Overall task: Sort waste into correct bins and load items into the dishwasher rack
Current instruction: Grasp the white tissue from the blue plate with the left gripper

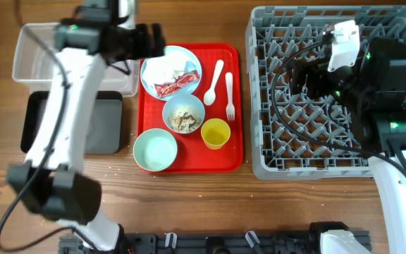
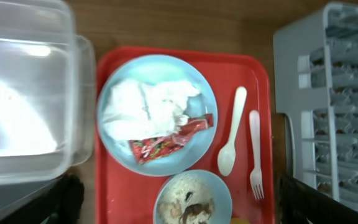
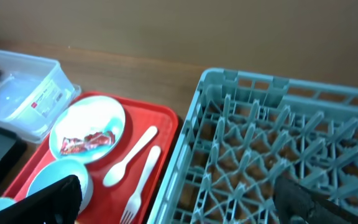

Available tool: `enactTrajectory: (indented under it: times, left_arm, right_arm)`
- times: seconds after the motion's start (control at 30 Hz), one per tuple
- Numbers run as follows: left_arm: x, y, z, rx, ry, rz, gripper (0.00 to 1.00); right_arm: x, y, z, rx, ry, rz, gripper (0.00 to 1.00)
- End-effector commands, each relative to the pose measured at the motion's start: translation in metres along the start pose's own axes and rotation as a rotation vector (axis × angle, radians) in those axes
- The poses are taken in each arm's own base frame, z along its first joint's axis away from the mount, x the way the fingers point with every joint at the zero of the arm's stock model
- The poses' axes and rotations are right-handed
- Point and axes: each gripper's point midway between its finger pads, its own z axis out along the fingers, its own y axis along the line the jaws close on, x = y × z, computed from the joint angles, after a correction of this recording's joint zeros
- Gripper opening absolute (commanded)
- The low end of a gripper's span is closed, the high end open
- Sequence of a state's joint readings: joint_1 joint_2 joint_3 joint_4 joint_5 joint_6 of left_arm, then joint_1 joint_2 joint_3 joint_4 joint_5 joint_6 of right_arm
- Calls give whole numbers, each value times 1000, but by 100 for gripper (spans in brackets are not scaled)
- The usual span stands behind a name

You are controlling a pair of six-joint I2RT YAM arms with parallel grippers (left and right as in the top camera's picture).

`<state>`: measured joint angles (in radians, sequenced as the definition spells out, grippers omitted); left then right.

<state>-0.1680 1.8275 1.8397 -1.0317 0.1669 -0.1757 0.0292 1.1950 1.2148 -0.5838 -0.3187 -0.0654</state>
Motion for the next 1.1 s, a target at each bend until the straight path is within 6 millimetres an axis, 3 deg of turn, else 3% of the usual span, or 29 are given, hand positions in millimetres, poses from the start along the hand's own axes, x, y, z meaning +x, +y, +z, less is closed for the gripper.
enactTrajectory:
  times: [0.0,0.23,0.37,0.7,0.9,0.97,1.07]
  left_arm:
    - [0,-5,33,-12,36,31,100]
    - [16,5,119,-38,133,37,100]
    - [29,5,154,-40,174,174,100]
    - [49,27,207,-136,220,195,100]
    - [63,33,223,-144,260,193,100]
    - [63,32,223,-143,260,193,84]
    - [64,30,223,-127,266,190,47]
  right_arm:
    - [0,5,-3,-22,17,23,100]
    - [10,5,-3,-24,59,36,100]
    - [11,6,-4,-24,62,37,100]
    - [14,5,0,-25,76,42,100]
    - [19,3,6,-26,95,49,100]
    - [21,2,8,-27,105,52,100]
    - [24,1,11,-27,118,57,100]
